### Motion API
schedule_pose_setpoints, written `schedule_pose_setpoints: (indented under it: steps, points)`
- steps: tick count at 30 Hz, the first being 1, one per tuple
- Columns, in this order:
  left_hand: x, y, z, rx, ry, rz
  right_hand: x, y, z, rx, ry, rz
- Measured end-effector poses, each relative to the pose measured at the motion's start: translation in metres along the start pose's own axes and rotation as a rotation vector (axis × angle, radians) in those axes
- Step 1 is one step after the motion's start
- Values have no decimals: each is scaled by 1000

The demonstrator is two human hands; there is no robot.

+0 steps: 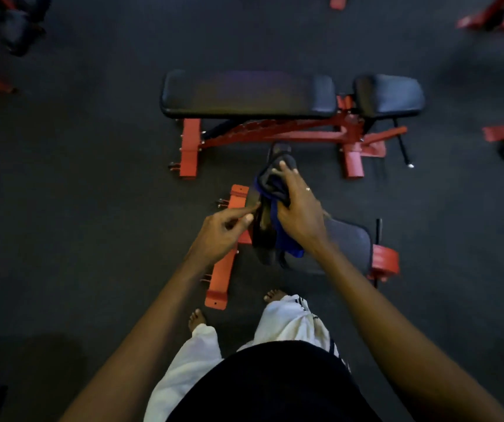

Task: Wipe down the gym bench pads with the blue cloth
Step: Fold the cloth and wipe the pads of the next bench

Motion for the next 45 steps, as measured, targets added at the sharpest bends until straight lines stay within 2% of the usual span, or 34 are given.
schedule_pose_setpoints:
  steps: [3, 7, 11, 16, 18, 21, 28, 30, 33, 37, 41, 45]
  points:
    - [17, -14, 17, -50, 90, -52, -10, -8, -37, -67, 57, 8]
    - [22, -9, 53, -60, -50, -27, -23, -18, -48, -96, 107, -76]
    - [12, 33, 104, -107, -192, 19, -21, -33, -32, -141, 192, -78]
    - [-16, 53, 135, -107, -359, 189, -35, -31, -60, -181, 284, -88]
    - [-28, 49, 134, -118, -409, 252, -44, -24, -84, -213, 360, -11]
    - [-38, 39, 134, -136, -425, 268, -56, -7, -105, -388, 457, 159]
    - [-52, 32, 119, -195, -328, 191, -74, 1, -108, -976, 638, 489]
    - [-53, 35, 106, -157, -320, 190, -80, -6, -114, -1042, 669, 544]
    - [-53, 40, 76, -105, -321, 141, -88, -13, -118, -1018, 696, 528]
    - [-57, 33, 59, -101, -248, 71, -99, 14, -118, -1048, 680, 640]
    - [-61, 31, 62, -122, -211, 108, -118, 67, -118, -1157, 499, 748]
    - [-70, 34, 55, -45, -57, 110, -131, 98, -119, -1248, 394, 778]
Point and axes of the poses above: each hand's wrist, its own z-axis towards the middle knuckle, its own x-axis out of the back of the hand, y = z × x, the point moved 3 cm from there along z, towards the middle knuckle, and after that the axes turned 8 degrees about y, right-handed, at the moved point
